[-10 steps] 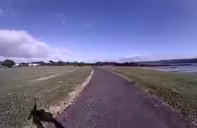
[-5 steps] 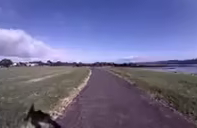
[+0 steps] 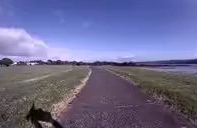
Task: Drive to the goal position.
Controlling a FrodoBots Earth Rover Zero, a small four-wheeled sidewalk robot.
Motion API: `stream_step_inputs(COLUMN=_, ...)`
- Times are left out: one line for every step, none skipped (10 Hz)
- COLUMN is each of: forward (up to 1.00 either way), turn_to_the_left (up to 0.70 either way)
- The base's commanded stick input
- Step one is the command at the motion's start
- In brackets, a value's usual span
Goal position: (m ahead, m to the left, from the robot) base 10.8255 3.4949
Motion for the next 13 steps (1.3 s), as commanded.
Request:
stream_step_inputs(forward=0.70, turn_to_the_left=0.00)
stream_step_inputs(forward=0.70, turn_to_the_left=0.00)
stream_step_inputs(forward=0.70, turn_to_the_left=0.00)
stream_step_inputs(forward=0.70, turn_to_the_left=0.00)
stream_step_inputs(forward=0.70, turn_to_the_left=0.00)
stream_step_inputs(forward=0.70, turn_to_the_left=0.00)
stream_step_inputs(forward=0.70, turn_to_the_left=0.00)
stream_step_inputs(forward=0.70, turn_to_the_left=0.00)
stream_step_inputs(forward=0.70, turn_to_the_left=0.00)
stream_step_inputs(forward=0.70, turn_to_the_left=0.00)
stream_step_inputs(forward=0.70, turn_to_the_left=0.00)
stream_step_inputs(forward=0.70, turn_to_the_left=0.00)
stream_step_inputs(forward=0.70, turn_to_the_left=0.00)
